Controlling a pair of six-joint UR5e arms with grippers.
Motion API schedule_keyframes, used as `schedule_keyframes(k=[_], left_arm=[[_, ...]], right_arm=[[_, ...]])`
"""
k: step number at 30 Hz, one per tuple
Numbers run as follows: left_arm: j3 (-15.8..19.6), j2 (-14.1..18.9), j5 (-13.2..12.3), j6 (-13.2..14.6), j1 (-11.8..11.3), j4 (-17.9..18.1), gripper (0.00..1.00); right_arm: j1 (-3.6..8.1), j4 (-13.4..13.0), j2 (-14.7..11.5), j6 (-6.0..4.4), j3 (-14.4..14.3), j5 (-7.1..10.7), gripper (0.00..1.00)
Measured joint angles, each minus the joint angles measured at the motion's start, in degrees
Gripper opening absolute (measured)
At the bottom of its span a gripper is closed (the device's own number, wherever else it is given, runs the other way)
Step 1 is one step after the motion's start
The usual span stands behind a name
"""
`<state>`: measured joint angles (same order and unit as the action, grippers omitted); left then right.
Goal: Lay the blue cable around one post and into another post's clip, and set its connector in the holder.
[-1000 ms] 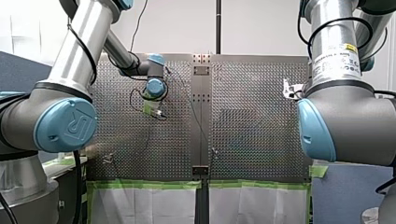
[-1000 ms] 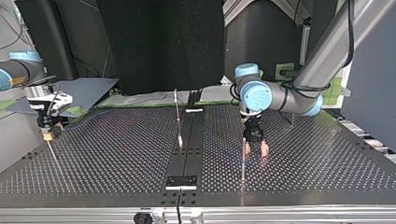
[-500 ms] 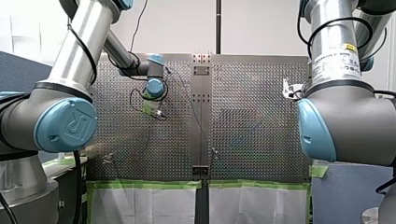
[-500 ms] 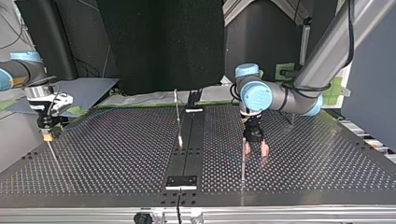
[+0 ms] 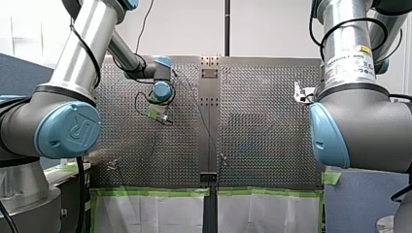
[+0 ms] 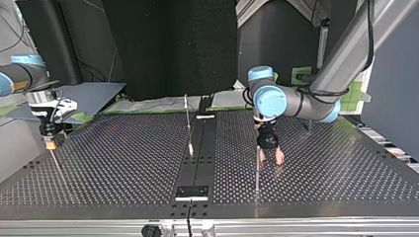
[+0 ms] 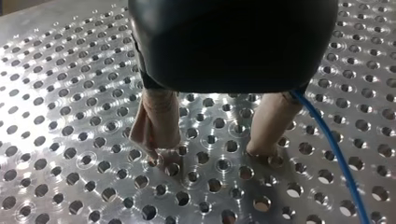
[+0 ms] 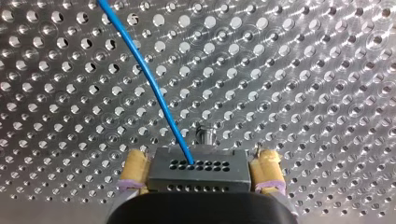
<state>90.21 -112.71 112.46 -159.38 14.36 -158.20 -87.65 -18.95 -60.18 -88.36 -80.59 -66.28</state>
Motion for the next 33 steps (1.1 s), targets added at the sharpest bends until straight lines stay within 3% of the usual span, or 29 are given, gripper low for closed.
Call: schedule_keyframes(k=[10, 21, 27, 33], left_arm=[[0.02, 0.47, 0.83, 1.01, 0.55, -3.15, 1.0], [0.07, 3.52, 3.92, 6.69, 1.74, -6.92, 1.0], [0.17, 5.33, 3.25, 8.93, 3.38, -9.44, 1.0], [0.22, 5.75, 1.43, 7.28, 4.21, -10.15, 1.0]], right_arm=[[-0.04, -0.02, 0.0, -0.06, -0.01, 0.05, 1.0], [-0.04, -0.02, 0.01, -0.07, -0.01, 0.09, 1.0], [-0.16, 0.19, 0.01, 0.06, -0.02, 0.09, 1.0], [-0.26, 0.29, 0.01, 0.19, -0.02, 0.09, 1.0]])
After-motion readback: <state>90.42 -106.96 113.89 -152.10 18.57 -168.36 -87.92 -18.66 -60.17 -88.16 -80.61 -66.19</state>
